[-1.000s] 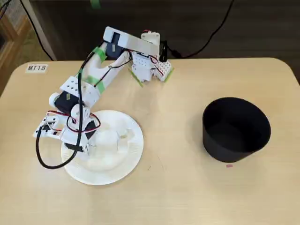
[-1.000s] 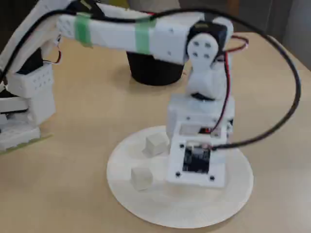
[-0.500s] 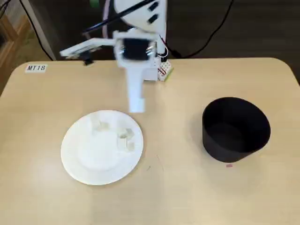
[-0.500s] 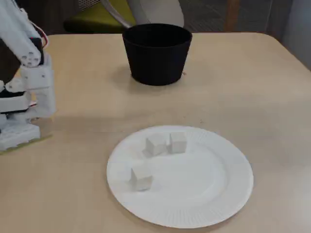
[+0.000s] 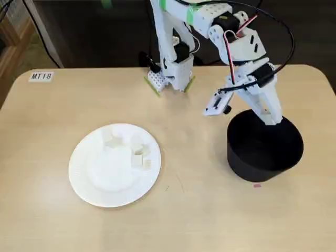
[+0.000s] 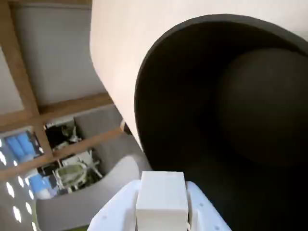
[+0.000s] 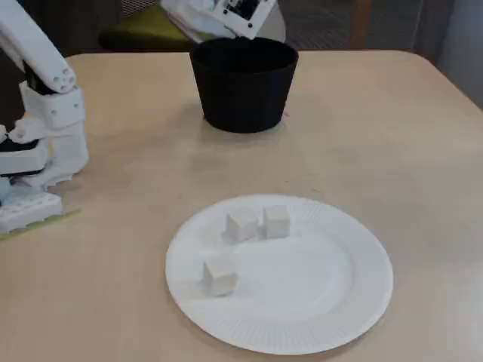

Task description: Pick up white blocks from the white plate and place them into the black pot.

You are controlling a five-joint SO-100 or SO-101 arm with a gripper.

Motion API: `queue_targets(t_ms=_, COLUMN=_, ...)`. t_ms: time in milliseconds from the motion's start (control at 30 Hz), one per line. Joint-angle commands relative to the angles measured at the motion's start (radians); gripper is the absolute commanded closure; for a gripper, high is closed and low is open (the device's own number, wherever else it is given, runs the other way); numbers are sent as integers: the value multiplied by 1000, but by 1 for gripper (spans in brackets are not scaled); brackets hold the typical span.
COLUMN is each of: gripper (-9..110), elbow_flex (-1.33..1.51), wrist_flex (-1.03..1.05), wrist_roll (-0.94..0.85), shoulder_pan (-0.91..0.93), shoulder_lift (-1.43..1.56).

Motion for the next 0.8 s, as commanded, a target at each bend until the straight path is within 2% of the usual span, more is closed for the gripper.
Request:
queue_targets(t_ms=0, gripper=96, elbow_flex=-20, wrist_flex=-40, wrist_roll=-23, shoulder_pan=5, shoulder_lift=-23)
queue_targets(t_ms=67, gripper=85, elbow_flex=-20, wrist_flex=-40, wrist_roll=-46, shoulder_pan=9, shoulder_lift=-32)
queue_targets(t_ms=167, gripper=75, elbow_flex=-20, wrist_flex=-9, wrist_roll=-63, shoulder_pan=26, shoulder_lift=-37)
queue_targets(t_ms=267, gripper=73, elbow_flex=-21, wrist_flex=41, wrist_roll=-66, shoulder_pan=48, shoulder_lift=-21)
queue_targets(t_ms=333, gripper=84, elbow_flex=-38, wrist_flex=98, wrist_roll=-69, shoulder_pan=74, shoulder_lift=-5)
queue_targets(t_ms=433, gripper=104, elbow_flex=-178, wrist_flex=371, wrist_roll=-106, shoulder_pan=176, shoulder_lift=5)
queue_targets(t_ms=600, gripper=104, elbow_flex=-428, wrist_flex=839, wrist_roll=-252, shoulder_pan=546, shoulder_lift=-6)
queue_targets(t_ms=767, gripper=104, elbow_flex=-448, wrist_flex=1015, wrist_roll=-407, shoulder_pan=969, shoulder_lift=-28)
